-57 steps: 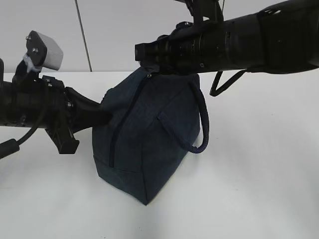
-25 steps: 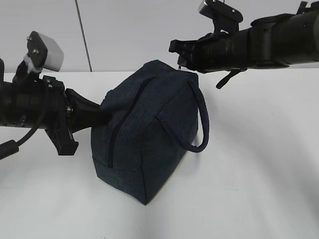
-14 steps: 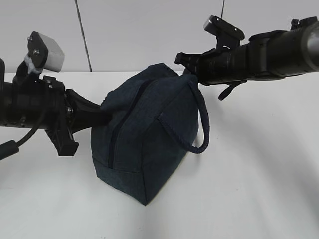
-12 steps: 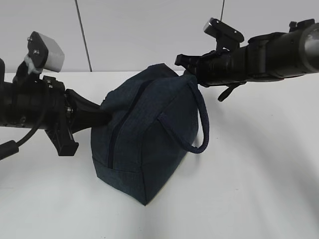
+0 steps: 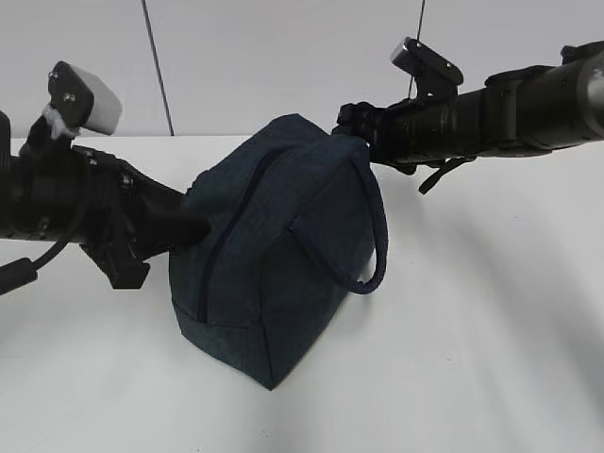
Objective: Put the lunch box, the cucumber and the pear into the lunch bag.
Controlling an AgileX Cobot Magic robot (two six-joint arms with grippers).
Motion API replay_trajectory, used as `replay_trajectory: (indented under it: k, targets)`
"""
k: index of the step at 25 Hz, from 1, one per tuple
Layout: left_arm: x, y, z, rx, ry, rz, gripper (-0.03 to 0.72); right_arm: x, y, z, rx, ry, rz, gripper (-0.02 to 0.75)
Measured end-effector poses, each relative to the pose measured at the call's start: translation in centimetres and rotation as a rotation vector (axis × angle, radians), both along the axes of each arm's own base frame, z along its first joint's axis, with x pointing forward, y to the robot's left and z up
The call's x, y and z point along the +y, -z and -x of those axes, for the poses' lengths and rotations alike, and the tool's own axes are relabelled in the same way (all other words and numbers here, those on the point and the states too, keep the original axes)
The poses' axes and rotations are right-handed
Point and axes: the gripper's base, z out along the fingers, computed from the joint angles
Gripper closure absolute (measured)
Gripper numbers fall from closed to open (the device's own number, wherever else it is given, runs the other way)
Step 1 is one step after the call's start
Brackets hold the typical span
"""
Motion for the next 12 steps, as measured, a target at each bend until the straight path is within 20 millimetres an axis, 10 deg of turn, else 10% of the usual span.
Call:
replay_trajectory:
  k: [4,12]
  targets:
    - [0.1,0.2,0.1,0.037,-0.015,-0.005,0.27,-0.1,-0.9,0.1,-0.037,-0.025,0.018,0.158]
    - [0.7,1.3,1.0,0.176,-0.001,-0.116,0.233,-0.2,-5.4,1.2,-0.155,-0.061,0.029,0.159]
